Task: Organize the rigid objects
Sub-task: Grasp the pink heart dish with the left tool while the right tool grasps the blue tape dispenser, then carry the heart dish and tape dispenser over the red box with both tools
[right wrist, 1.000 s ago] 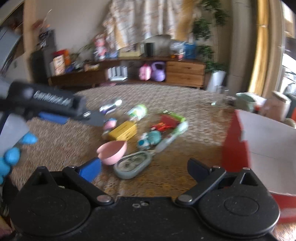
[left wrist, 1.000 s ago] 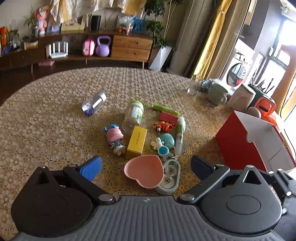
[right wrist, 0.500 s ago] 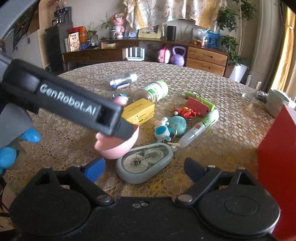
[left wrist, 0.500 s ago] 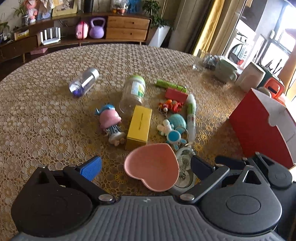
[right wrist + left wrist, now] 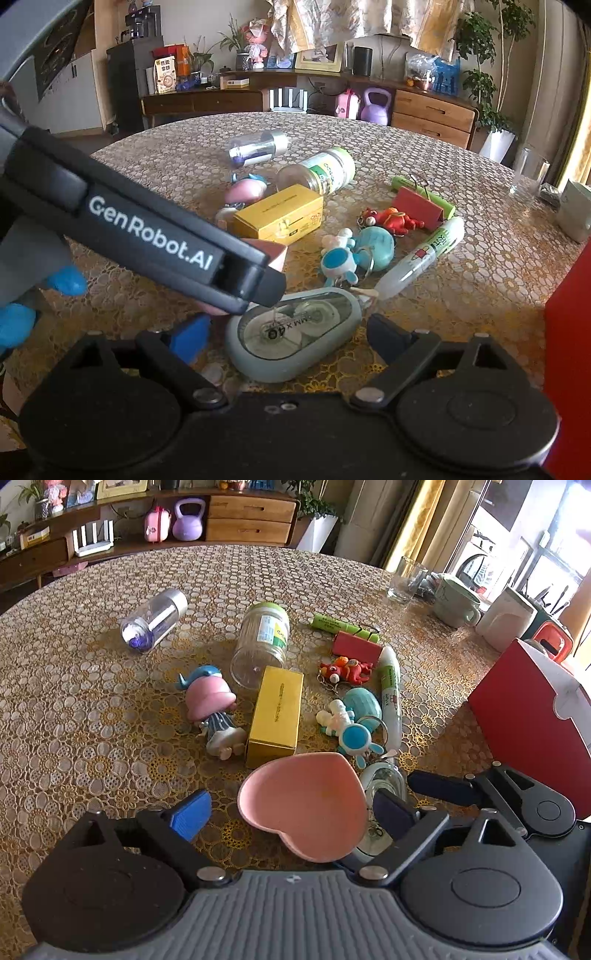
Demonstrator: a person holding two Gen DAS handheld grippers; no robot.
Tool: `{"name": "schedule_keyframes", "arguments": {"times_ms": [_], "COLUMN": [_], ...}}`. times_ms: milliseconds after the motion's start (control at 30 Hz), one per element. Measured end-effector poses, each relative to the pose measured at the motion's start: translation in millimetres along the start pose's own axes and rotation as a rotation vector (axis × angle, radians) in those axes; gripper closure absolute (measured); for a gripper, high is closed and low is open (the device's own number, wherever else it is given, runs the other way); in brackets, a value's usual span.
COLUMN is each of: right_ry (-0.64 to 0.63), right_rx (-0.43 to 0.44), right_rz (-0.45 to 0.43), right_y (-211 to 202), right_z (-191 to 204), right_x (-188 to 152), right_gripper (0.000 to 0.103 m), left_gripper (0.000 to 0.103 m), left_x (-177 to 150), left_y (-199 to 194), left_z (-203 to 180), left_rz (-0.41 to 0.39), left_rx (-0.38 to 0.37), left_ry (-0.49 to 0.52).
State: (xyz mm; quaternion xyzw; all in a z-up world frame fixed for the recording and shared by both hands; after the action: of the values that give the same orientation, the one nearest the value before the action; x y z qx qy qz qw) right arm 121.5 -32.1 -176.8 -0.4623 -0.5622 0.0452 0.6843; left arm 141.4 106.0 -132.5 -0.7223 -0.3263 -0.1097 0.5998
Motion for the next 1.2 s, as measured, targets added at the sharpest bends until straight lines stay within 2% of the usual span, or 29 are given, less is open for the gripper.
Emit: {"name": "schedule_keyframes", "arguments": {"times_ms": [67, 133, 200, 367, 433, 533, 767, 1200], "right_ry": [0.002, 0.007, 0.009, -0.003, -0.008, -0.006, 0.038, 0.084], "right_rx": [-0.003, -0.002, -0.005, 0.009, 0.016, 0.016, -0.008, -0.021], "right_rz": [0.004, 0.004, 0.0, -0.009, -0.012, -0.014, -0.028, -0.11], "right_y": [2.6, 3.3, 4.2, 3.8, 3.0, 0.9, -12.3, -92.4], "right_z": [-1.7, -2.6, -3.9, -4.2, -4.1, -4.3, -6.4, -9.0], "right_x": [-0.3, -1.1, -1.4, -1.7, -1.5, -1.9, -5.1, 3.6], "right_gripper": [0.011, 0.011, 0.012, 0.017, 0.022, 0.024, 0.024, 0.024], "left_gripper": [0.011, 0.018, 0.02, 0.03, 0.03, 0.03, 0.03, 0.03], "left_x": [-0.7, -1.7, -2.8, -3.8, -3.3, -3.7, -6.3, -7.6], "left_y": [1.4, 3.2, 4.7, 3.9, 4.0, 3.0, -5.4, -60.3], "left_z": [0.5, 0.3, 0.4, -1.5, -1.8, -2.1, -1.3, -23.5], "left_rz": [0.002, 0.008, 0.014, 0.006, 0.006, 0.003, -0.001, -0.06], "left_rx": [0.004, 0.001, 0.0, -0.008, -0.005, 0.002, 0.021, -0.019], "left_ry": [0.001, 0.005, 0.004, 0.015, 0.016, 0.024, 0.025, 0.06]}}
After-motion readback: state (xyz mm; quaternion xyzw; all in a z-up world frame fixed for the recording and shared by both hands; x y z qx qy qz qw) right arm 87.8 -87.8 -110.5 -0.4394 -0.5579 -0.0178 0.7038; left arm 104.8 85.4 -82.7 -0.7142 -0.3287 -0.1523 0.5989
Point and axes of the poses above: each gripper's, at about its wrist camera, not at the fingertips, and y roughly the way its jaws point, z to its left, x to its top, the point moved 2 cm from there along y, roughly the way its jaws point, and after that the axes turned 4 degrees about -y, right-handed, at the moved point
